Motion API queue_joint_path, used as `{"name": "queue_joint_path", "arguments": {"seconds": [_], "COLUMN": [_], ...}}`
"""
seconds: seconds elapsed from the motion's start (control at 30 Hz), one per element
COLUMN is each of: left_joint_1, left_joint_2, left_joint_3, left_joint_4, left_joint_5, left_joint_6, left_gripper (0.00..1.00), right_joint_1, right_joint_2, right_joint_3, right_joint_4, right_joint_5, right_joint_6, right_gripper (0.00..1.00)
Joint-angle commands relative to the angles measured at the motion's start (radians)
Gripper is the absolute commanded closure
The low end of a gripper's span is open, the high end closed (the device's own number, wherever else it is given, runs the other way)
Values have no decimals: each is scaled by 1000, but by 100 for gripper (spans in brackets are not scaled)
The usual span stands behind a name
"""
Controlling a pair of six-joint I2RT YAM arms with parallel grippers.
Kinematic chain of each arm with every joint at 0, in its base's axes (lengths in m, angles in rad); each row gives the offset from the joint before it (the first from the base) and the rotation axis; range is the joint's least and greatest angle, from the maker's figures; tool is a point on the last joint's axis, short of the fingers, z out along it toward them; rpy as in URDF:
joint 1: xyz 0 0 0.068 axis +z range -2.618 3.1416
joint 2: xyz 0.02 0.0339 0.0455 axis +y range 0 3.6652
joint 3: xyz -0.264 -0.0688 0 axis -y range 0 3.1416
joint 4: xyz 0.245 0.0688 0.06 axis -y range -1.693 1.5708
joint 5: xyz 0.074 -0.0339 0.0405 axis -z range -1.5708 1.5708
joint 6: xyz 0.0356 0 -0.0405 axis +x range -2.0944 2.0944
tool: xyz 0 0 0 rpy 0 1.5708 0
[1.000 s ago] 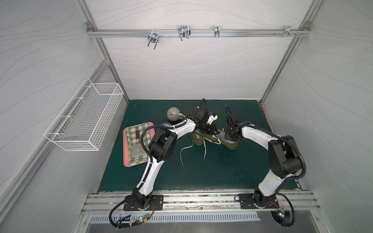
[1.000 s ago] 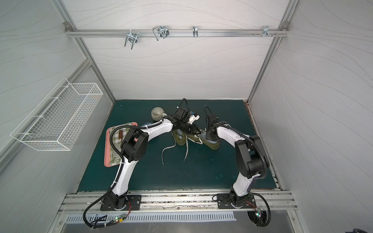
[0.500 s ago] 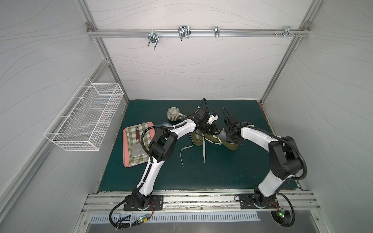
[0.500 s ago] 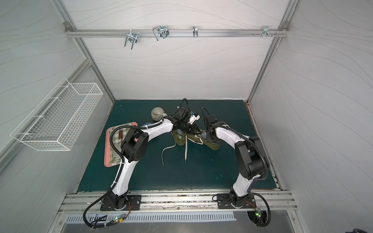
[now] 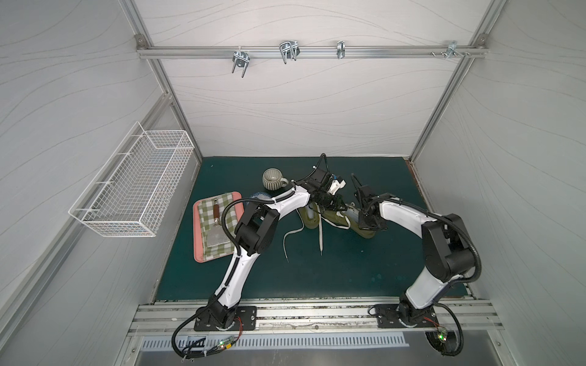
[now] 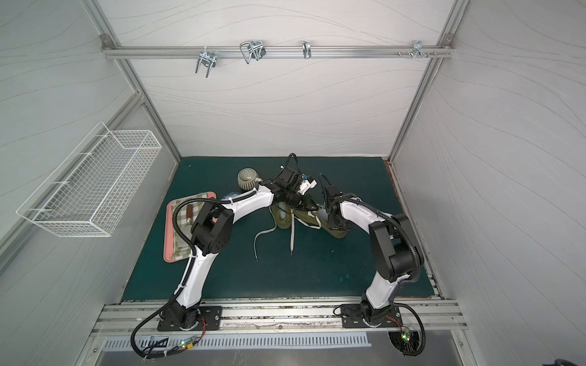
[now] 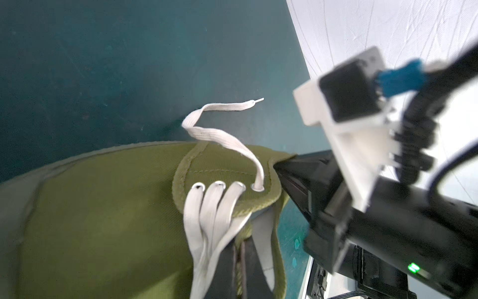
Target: Insert the insole into the shoe
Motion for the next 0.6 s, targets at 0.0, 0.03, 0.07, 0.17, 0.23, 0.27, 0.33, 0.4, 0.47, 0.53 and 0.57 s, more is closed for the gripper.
{"name": "queue_joint_path", "arguments": {"seconds": [0.0, 0.03, 0.07, 0.17, 0.23, 0.27, 0.33, 0.4, 0.47, 0.53, 0.57], "left_joint_1": [0, -1, 0, -1, -1, -1, -1, -1, 0, -1, 0], "left_joint_2": [21, 24, 26, 30, 29, 29, 31, 32, 38, 42, 45], "left_joint_3": [77, 80, 83, 89, 90, 90, 90, 94, 106, 122, 128], "left_joint_4": [18, 17, 18, 18, 16, 15, 9, -5, -36, -74, -87], "left_joint_5": [24, 26, 25, 26, 27, 28, 29, 27, 18, 7, 1], "left_joint_6": [19, 17, 17, 14, 14, 16, 21, 31, 53, 80, 91], "left_gripper": [100, 100, 100, 100, 100, 100, 100, 100, 100, 100, 100], "right_joint_1": [26, 26, 27, 23, 7, 2, -11, -15, -13, -13, -13], "right_joint_2": [-105, -116, -119, -76, -17, 6, 43, 37, -12, -73, -97], "right_joint_3": [-5, -14, -26, -62, -80, -81, -84, -74, -69, -58, -53], "right_joint_4": [-79, -75, -65, -17, 31, 43, 75, 68, 55, 32, 29], "right_joint_5": [-114, -135, -150, -194, -219, -223, -252, -260, -256, -231, -217], "right_joint_6": [15, 25, 32, 51, 55, 54, 54, 52, 50, 49, 47], "right_gripper": [100, 100, 100, 100, 100, 100, 100, 100, 100, 100, 100]}}
